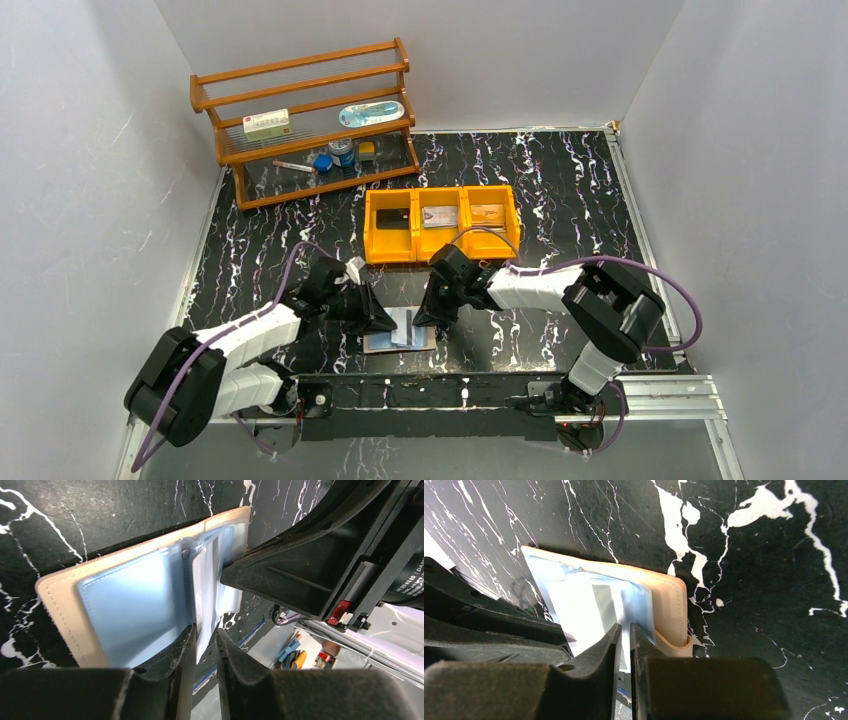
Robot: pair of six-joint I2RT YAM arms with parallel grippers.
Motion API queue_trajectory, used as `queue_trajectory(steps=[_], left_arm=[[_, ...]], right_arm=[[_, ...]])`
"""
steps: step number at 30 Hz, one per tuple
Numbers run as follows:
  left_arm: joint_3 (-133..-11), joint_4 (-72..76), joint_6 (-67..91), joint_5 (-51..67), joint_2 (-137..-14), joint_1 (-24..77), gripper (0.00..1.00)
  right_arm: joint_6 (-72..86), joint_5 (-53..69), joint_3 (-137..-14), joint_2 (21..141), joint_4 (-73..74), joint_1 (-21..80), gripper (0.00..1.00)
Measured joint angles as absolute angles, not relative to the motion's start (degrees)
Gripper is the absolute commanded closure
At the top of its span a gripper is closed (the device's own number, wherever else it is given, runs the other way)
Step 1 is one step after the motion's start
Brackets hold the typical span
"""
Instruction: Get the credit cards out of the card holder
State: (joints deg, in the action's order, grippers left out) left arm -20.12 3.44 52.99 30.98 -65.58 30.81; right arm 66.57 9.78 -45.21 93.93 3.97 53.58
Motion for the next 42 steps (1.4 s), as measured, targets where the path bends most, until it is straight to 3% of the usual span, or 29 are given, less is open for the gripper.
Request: queue_trajectory(steps=[4,16,37,42], left_arm=[[-19.73,6.24,54.28,32.40,-67.48,30.81,0.81],[-19.38,5.04,54.54,31.07,-66.98,30.81,0.96],[-22.15,-2.57,51.62,27.40,-62.98,30.81,1.00],[-22.15,-2.70,51.62,27.35,-62.78,30.81,0.79]], right_arm=[[66.22,10.09,-45.34,94.13,4.05,53.43,0.79],[66.17,10.31,-45.34,94.19,4.12,53.32,0.79],[66.02,10.24,-45.65,94.28,4.78,53.32,0.79],[66.02,10.20,-45.65,94.24,4.82,53.32,0.79]])
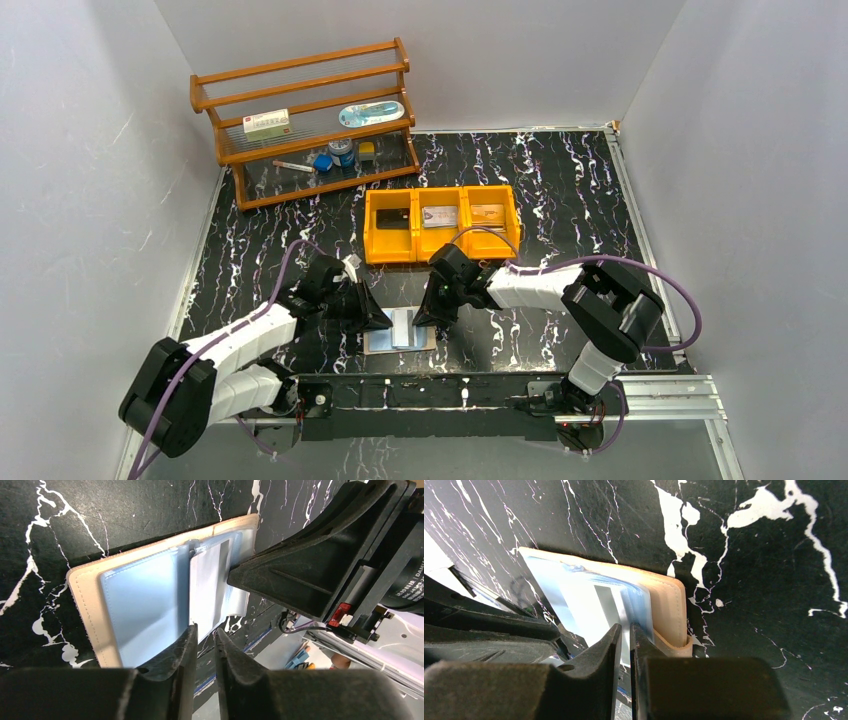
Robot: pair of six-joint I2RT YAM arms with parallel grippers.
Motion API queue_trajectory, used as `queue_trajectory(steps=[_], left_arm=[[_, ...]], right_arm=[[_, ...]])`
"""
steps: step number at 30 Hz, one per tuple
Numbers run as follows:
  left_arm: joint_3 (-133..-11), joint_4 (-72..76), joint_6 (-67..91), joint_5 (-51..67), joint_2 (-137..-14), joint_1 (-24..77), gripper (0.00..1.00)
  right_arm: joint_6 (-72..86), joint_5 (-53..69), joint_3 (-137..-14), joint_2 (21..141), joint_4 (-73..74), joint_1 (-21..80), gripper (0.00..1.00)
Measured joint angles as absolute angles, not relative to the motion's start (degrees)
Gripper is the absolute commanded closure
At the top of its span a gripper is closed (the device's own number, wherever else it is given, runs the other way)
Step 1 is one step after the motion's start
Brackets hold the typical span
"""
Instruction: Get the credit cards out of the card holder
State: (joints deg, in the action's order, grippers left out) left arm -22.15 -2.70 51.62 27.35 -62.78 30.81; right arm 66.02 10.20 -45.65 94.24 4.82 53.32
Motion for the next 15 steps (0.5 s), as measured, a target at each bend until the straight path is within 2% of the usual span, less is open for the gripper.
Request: queue_trajectory(steps=[7,15], left_arm=[[-22.13,-0.40,53.36,27.46,-65.65,30.81,0.71],[-20.67,6.28,55.68,29.52,-70.85,30.81,0.71]], right_arm=[[66.00,10.11,-45.63,94.17,4.99,53.32,0.79],[66.00,10.09,-45.63,94.17,4.99,53.32,0.79]])
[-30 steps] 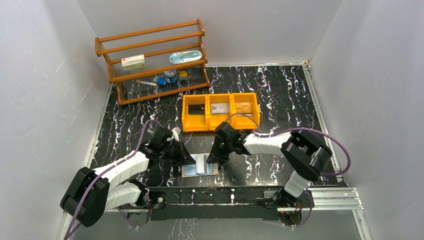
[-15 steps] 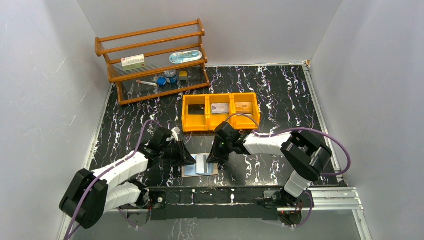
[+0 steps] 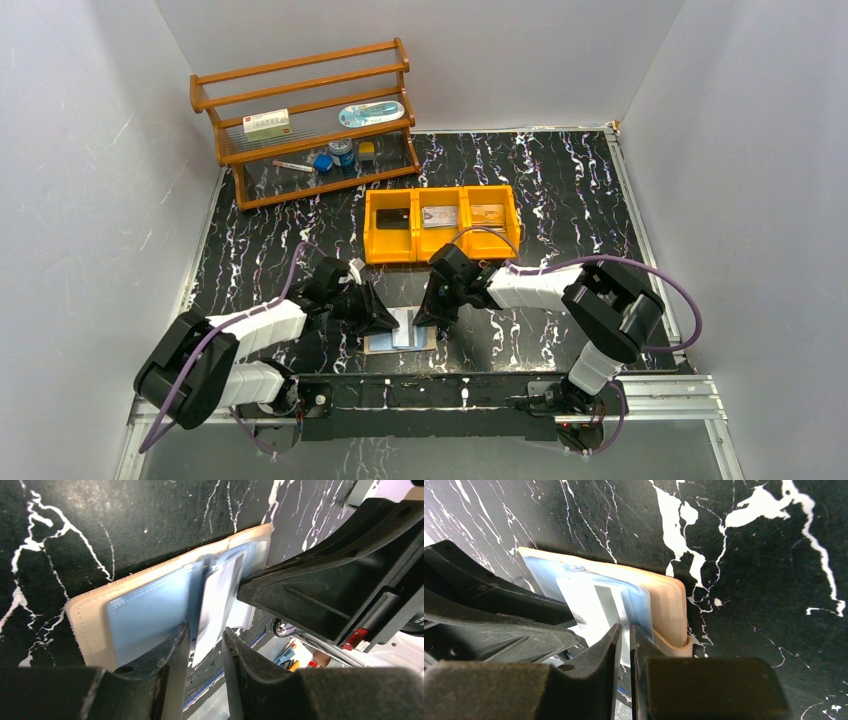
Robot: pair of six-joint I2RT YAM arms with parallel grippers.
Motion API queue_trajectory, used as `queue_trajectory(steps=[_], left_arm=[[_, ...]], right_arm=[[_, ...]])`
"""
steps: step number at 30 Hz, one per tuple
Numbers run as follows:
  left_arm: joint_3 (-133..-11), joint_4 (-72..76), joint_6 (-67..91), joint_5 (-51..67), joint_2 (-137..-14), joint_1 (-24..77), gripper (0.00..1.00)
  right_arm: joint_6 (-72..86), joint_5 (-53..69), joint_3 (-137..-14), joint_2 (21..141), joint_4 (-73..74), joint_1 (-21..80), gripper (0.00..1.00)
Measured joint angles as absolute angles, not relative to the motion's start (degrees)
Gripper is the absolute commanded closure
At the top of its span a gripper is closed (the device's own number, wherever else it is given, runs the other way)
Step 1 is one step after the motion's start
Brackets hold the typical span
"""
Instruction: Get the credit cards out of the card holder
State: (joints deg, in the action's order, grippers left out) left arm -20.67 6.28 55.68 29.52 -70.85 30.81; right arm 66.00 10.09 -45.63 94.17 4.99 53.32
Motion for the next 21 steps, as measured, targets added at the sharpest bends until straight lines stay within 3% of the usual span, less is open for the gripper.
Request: queue_trajectory(steps=[7,15,21], left_arm=[[-17.96,10.55,57.63,31.18,-71.70,30.81,0.76],[-16.01,15.73,59.35,33.65,-72.36,30.79,0.93],[-15.33,16.75,60.29,34.13,-72.29,30.79,0.98]], right_arm=[[66.02,10.11,-45.63,94.17,4.97,53.32,0.79],[66.02,10.15,-45.47,94.11,4.89,53.32,0.79],[66.04,10.13,-45.19,93.89,4.62,53.25,0.79]])
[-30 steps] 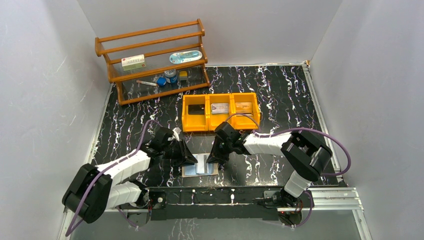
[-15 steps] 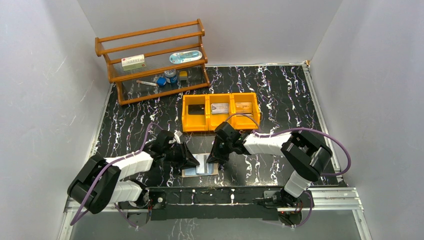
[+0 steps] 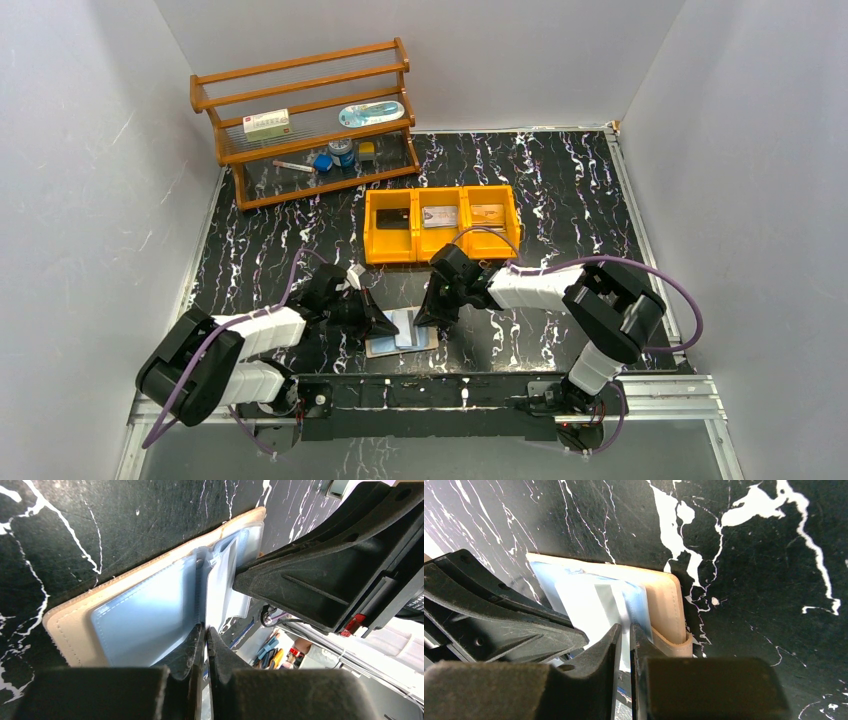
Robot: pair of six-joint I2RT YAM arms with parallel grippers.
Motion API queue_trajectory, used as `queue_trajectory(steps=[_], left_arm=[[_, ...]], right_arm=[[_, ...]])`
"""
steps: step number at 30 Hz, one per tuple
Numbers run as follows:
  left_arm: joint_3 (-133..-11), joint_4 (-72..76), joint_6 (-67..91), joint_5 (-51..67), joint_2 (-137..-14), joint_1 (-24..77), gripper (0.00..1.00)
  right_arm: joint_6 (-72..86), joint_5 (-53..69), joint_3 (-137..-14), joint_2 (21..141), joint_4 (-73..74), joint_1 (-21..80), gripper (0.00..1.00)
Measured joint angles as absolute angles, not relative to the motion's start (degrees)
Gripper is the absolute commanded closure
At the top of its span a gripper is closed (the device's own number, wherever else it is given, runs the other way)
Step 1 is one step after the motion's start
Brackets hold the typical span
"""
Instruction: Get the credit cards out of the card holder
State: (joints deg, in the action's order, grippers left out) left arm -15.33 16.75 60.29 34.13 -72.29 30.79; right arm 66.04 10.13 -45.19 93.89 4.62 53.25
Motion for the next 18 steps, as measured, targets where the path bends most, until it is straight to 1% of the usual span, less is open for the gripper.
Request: queue_trajectory(steps=[6,18], left_arm=[[-15.33,16.05,60.23,33.78,-70.67,30.79,1.00],[-15.49,10.50,57.19,32.56,-67.35,29.71,0.98]], right_arm=[[66.06,9.98,-45.19,93.84,4.78,53.28,0.80],[66.08,9.74,-45.21,93.84,5.13,53.28,0.82]])
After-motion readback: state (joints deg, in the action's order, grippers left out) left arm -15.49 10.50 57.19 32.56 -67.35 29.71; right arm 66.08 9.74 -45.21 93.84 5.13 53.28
